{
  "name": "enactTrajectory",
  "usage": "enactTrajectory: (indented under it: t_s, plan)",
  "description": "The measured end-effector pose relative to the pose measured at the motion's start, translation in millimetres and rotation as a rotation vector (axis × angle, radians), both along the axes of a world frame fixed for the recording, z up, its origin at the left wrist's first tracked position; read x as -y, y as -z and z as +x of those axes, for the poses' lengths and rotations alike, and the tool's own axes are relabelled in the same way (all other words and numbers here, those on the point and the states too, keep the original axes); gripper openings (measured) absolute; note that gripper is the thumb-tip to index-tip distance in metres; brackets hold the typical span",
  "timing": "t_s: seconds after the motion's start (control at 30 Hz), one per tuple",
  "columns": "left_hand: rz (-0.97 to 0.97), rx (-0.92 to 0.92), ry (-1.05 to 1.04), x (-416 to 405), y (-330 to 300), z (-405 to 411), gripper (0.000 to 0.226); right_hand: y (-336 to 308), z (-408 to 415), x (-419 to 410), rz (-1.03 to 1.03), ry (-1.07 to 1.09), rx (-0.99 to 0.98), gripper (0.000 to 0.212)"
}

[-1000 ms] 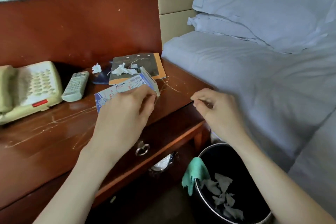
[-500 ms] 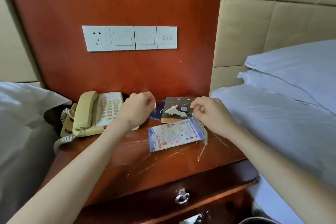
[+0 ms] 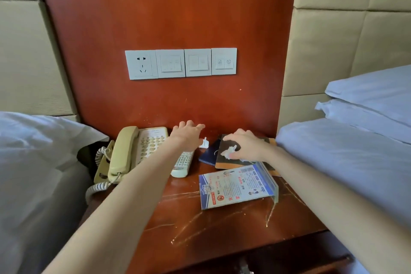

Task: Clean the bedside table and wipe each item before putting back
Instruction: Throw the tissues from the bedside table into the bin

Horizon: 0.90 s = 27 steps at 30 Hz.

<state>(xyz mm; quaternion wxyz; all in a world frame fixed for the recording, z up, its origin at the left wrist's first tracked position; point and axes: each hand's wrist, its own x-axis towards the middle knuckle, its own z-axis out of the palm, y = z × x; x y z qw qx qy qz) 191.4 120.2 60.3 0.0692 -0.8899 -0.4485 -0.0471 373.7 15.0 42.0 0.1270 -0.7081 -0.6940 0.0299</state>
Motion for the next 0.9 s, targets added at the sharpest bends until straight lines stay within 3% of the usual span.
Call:
enactTrajectory:
  t_s: [0.2,0.3,0.47,0.9]
  plan:
    - [-0.069,-0.163,0.0,-13.5,33.2,26.6,0.052,1.9,14.6,-3.6,-0.064,-0.047,-0.103,0.053]
    - [-0.064,-0.154,0.01,-12.8,41.3,30.4,0.042,5.5,22.9,-2.2,-0.062,-0.088,-0.147,0.046]
    - [0.048,-0.029,0.068,-6.3,41.7,31.8,0.029,10.3,25.5,-4.3,-0.015,-0.086,-0.193,0.03]
    - [-0.032,0.474,0.089,10.2,5.6,2.0,0.026,-5.6,12.5,0.5,0.137,0.029,-0.171,0.023]
